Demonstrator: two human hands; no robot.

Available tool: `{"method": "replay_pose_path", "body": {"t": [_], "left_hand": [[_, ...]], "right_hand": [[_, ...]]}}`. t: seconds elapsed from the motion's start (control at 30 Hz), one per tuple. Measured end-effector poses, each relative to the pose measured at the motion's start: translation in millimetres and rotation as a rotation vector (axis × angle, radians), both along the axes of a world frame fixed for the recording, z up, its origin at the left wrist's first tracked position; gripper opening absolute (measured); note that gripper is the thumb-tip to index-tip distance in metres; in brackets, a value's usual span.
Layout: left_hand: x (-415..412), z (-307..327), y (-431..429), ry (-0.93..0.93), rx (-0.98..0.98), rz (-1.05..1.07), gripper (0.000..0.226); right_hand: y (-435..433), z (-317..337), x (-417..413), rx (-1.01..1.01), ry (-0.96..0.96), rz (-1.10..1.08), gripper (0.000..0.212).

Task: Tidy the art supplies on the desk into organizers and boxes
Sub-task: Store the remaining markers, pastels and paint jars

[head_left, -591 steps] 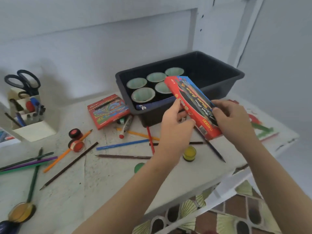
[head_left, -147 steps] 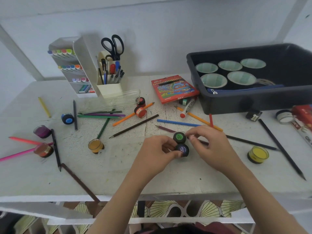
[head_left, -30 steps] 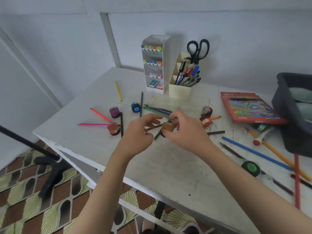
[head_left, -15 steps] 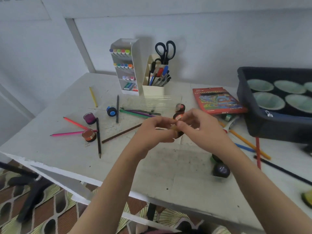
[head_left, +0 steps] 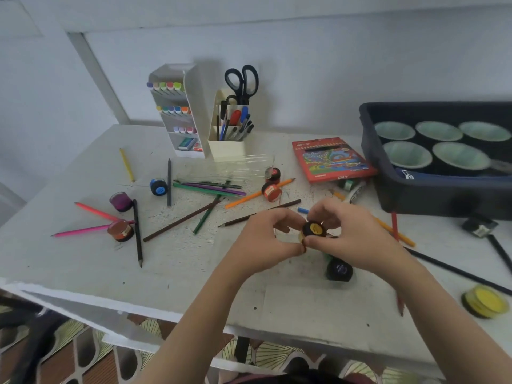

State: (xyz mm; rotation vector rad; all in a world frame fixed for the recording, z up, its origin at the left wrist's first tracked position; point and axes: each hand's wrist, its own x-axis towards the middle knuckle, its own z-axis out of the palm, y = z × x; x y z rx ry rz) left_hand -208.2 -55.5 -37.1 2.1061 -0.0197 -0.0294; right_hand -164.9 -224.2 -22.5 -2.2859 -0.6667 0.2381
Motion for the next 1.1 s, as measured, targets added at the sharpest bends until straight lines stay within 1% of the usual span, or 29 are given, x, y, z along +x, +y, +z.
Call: {"method": "replay_pose_path", "body": {"t": [0.07,0.13,0.2,0.27,0.37,0.63,0.77,0.97,1.1], "left_hand": [[-0.5,-1.4,-1.4,-0.005,0.079,0.003,0.031],[-1.0,-4.0,-2.8,-0.085,0.139,0.075,0.029],[-0.2,-6.8,-2.5,-0.168,0.228,0.118,0.026],[1.8,-8.9,-1.4,-0.170,0.296,0.129,0.022],[3.3,-11.2,-0.9,-0.135,0.347,0.122,0.019],[2.6,-13.2,-2.2,-0.112,0.344,0.110,0.020],[2.4,-11.4,-2.1,-0.079,0.352,0.112,0.022],[3.1,-7.8,-6.6,-0.034,0.312,0.160,0.028],[6.9,-7.6,-7.1,-0.035,0.308,0.159,0.023]], "right_hand": [[-3.2,0.1,-0.2,-0.110,-0.032,0.048,0.028],[-4.9,-1.7,-1.5,-0.195,-0.063,0.082,0.030],[-5.7,-4.8,-2.5,-0.239,-0.084,0.102,0.032],[-6.2,-7.9,-2.9,-0.256,-0.115,0.107,0.032],[-5.4,-12.7,-2.2,-0.283,-0.172,0.113,0.033],[-3.6,-22.0,-3.4,-0.292,-0.196,0.091,0.035],[-2.6,-20.6,-3.2,-0.335,-0.283,0.069,0.035],[-4.0,-29.0,-13.9,-0.341,-0.369,-0.066,0.037],[-2.8,-29.4,-16.8,-0.346,-0.375,-0.090,0.042]]}}
